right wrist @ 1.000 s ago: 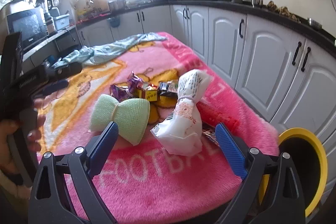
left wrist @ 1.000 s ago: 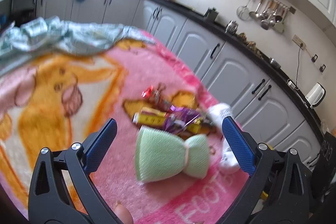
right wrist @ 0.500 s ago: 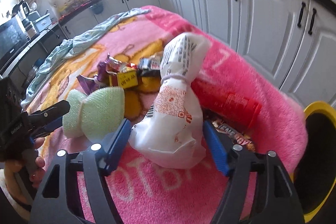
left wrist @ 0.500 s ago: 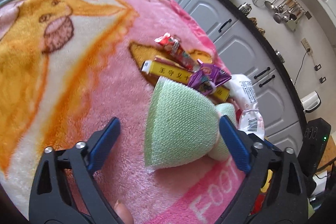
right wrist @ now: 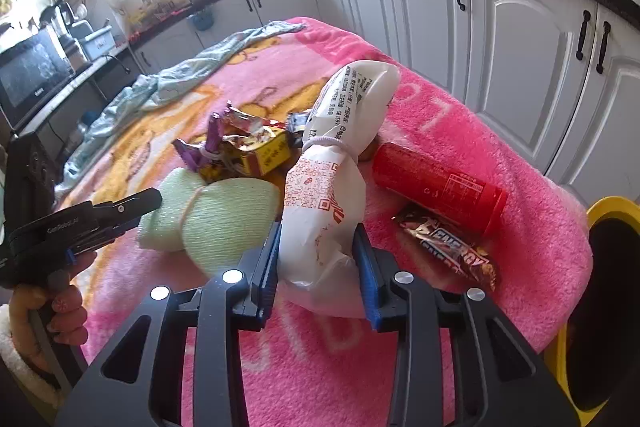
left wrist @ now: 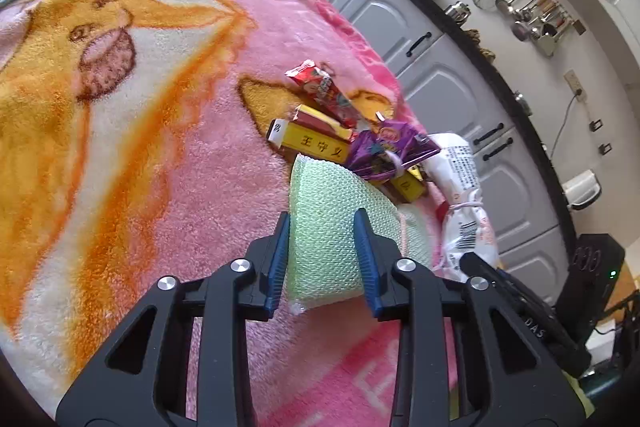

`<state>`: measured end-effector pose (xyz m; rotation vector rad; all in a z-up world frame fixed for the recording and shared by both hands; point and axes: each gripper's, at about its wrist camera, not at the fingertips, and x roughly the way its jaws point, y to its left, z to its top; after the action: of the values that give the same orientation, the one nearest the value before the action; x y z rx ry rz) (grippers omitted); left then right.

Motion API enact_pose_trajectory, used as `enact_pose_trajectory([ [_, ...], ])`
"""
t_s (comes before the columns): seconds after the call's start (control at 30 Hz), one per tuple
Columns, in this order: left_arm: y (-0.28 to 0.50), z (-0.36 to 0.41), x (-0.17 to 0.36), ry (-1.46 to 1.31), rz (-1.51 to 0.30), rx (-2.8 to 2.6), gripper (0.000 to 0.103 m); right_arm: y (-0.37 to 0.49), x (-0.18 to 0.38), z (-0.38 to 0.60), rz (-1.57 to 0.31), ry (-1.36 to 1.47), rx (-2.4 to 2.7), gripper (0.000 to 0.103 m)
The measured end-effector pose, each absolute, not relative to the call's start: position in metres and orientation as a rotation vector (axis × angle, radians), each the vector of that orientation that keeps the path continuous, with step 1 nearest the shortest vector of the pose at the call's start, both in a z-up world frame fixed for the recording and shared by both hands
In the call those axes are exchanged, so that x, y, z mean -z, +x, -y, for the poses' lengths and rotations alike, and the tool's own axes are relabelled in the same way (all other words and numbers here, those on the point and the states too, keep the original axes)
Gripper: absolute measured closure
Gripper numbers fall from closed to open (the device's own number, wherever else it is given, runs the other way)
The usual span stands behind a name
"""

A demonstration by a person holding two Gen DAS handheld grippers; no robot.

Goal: Collect trash
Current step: 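Grasp the white plastic bag with the right tool while the left tool grasps the green sponge, then carry both items over the yellow bin and open both tools to drop them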

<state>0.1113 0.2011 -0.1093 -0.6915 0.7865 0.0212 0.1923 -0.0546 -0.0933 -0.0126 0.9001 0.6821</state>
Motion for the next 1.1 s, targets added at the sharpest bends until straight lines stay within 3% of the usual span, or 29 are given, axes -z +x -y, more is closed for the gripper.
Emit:
enact_pose_trajectory([
  [0.27, 0.103, -0.186, 0.075, -0.633, -0.722, 0.039, 0.093, 0.18, 0.087, 0.06, -0.887, 0.002, -0.705, 0.071],
  [1.1, 0.108, -0.077, -0.027, -0.37, -0.548, 0.231, 0.096, 0.151, -0.003, 0.145, -0.66, 0.094, -0.689, 0.071],
])
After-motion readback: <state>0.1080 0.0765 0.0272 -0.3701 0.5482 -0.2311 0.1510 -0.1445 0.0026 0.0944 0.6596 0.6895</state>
